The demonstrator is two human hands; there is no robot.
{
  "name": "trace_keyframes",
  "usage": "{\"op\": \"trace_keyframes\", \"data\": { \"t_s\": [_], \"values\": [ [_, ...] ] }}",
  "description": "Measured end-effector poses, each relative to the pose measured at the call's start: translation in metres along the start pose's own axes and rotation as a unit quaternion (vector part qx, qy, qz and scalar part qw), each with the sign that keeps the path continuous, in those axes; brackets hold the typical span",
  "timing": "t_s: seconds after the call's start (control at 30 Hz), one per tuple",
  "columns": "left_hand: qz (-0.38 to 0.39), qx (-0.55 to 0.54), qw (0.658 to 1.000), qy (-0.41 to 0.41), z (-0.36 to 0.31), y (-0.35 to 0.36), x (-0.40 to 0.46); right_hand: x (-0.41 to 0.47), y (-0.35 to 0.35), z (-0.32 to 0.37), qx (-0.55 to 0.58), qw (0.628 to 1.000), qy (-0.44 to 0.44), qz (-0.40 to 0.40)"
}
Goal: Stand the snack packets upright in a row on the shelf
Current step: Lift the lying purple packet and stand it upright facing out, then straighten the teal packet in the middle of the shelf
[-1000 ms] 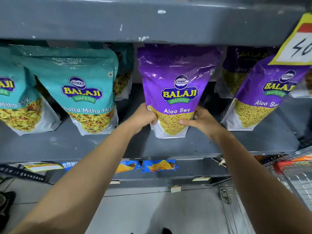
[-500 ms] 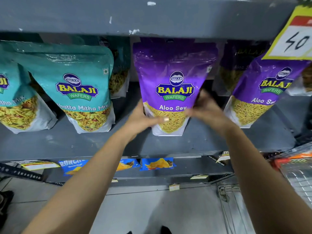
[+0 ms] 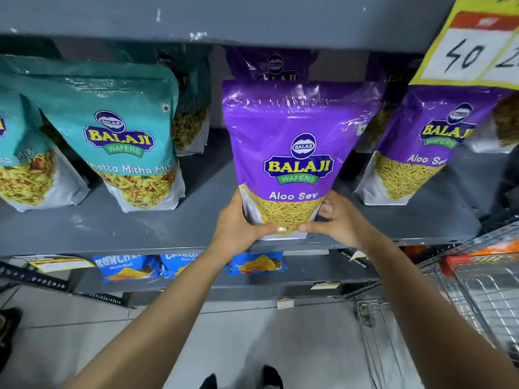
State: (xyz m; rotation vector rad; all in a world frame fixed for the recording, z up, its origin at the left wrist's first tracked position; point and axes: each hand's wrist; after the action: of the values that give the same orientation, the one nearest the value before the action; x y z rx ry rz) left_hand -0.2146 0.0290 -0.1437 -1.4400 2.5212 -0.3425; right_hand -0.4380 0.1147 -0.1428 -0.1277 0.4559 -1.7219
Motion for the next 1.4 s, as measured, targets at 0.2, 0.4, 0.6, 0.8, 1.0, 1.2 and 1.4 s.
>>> {"op": "trace_keyframes", "data": {
  "t_s": [0.2,0.4,0.6,0.8,1.0,1.2,1.4],
  "values": [
    [0.019,-0.005,1.0,0.005,-0.003,-0.003,0.0,-0.008,0.003,0.008,0.01,1.0,-0.005,-0.005],
    [-0.093,-0.083,0.992,0.022,0.013,-0.037,-0.03,-0.059,0.036,0.037,0.032,0.95,-0.087,-0.3],
    [-0.344,-0.098,0.932,0.053,0.051,-0.14,-0.056,-0.053,0.134,0.091,-0.096,0.937,-0.252,-0.221],
    [-0.21,-0.052,0.976,0.005,0.085,-0.215,-0.015,0.064,0.217,0.108,0.012,0.999,0.009,-0.036],
    [-0.117,-0.015,0.993,0.003,0.095,-0.236,0.01,0.098,0.236,0.108,0.053,0.998,0.024,-0.02],
    [-0.115,-0.021,0.993,0.009,0.099,-0.216,-0.022,0.055,0.233,0.09,0.058,0.997,0.029,-0.041],
    [-0.093,-0.051,0.994,-0.01,0.097,-0.21,-0.039,0.027,0.232,0.091,0.004,0.999,0.019,-0.047]
  ]
}}
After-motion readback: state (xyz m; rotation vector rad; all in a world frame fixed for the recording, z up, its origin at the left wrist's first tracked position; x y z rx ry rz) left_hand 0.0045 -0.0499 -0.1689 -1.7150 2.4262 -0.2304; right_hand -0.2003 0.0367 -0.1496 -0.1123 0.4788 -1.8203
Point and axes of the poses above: each hand's wrist, its own x-axis towards the middle knuckle, its own y-axis out of the palm, z = x × y, and after that the axes turned 2 degrees about y, right-handed
